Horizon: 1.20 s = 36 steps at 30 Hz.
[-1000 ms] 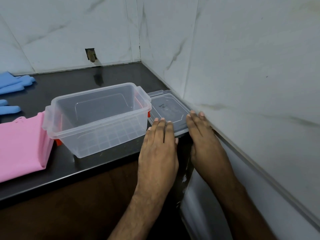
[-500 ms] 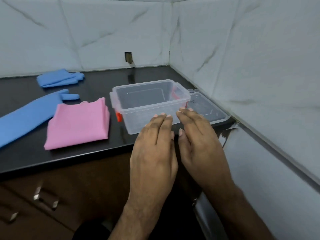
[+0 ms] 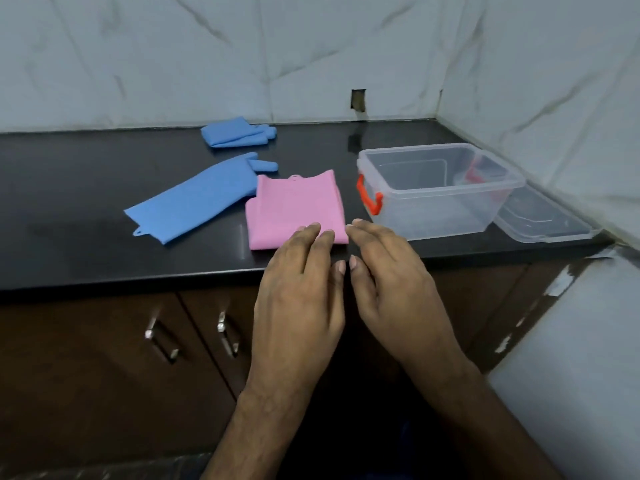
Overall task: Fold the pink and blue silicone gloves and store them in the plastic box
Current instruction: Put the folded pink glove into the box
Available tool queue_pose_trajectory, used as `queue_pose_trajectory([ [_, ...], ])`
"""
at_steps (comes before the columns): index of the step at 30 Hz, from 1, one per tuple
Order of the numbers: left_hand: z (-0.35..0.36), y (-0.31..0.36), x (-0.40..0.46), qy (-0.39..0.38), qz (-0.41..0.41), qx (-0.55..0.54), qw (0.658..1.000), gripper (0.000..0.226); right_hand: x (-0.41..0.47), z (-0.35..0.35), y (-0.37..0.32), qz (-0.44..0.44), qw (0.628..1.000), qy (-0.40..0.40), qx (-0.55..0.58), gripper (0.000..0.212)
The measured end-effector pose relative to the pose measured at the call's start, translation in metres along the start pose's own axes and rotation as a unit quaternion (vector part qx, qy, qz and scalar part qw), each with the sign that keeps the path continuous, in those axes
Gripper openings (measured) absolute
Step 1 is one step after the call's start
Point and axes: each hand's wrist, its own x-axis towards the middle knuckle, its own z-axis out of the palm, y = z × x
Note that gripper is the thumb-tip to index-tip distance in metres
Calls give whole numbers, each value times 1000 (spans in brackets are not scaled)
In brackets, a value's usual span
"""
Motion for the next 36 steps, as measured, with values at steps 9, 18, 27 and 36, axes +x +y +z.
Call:
queue_pose_trajectory([
  [9, -9, -57, 27, -110, 8, 87, 990, 46, 26, 34, -8, 15, 997, -70, -31, 34],
  [18, -5, -75, 58, -142, 10, 101, 985, 41, 27, 45, 4, 57, 995, -77, 6, 37],
  [27, 2, -75, 71, -126, 69, 195, 970, 27, 21, 47, 7, 51, 997, -41, 42, 39],
  [36, -4, -49, 58, -46, -14, 100, 994, 24, 3, 32, -5, 93, 986, 79, 116, 22],
])
